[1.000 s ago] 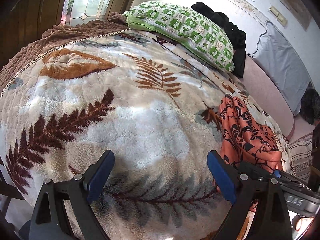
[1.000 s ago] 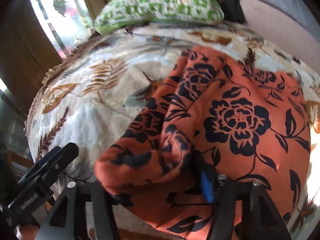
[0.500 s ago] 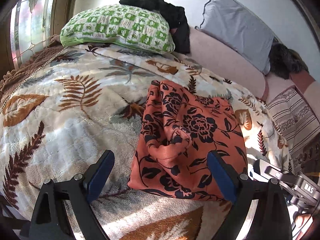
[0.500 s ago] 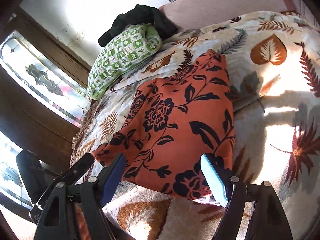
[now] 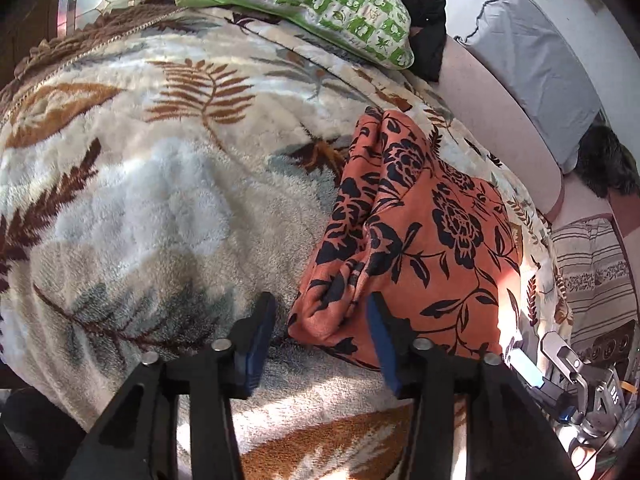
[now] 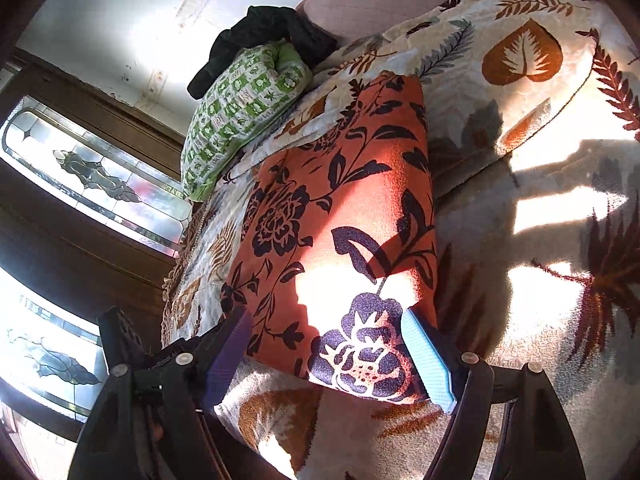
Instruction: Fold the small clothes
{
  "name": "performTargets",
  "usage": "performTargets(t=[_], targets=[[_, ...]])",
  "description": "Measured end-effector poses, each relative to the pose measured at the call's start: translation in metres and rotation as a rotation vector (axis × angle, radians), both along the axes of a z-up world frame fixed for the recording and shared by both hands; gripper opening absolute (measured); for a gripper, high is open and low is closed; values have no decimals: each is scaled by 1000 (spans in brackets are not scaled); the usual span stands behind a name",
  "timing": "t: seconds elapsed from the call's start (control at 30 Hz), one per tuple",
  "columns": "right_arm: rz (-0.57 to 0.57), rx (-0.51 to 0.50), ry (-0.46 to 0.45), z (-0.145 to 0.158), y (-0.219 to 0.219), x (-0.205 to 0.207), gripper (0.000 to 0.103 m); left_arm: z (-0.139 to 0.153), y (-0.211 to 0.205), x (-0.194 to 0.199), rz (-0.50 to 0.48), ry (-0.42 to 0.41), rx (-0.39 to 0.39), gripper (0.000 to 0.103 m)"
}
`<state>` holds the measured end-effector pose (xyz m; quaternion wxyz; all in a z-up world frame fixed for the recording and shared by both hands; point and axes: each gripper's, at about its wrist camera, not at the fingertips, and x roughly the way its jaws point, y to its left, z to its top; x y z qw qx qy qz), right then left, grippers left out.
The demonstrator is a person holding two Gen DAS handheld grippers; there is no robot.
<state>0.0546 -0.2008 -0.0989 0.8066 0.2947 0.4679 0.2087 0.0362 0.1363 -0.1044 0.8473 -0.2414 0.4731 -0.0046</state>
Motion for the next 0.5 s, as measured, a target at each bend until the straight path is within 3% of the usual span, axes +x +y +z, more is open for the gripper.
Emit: performTargets(t=[0.13,0.23,0.3,0.4,0.5], targets=[[-32,31,-13,1,-14,1,82,44,-5,4,-22,-117,80,70],[-47,61,-10,1,-23,5,82,61,-16,33,-100,-175,86,75],[-57,72,-6,-1,-27,8,82,58,-24,66,-157,-159,74,75],[-62,80,-1,-2,-31,9,82,35,-37,113,-208,-64,49,75],[-68,81,1,-3,-37,10,82,11,-42,135,-230,5,37,73]])
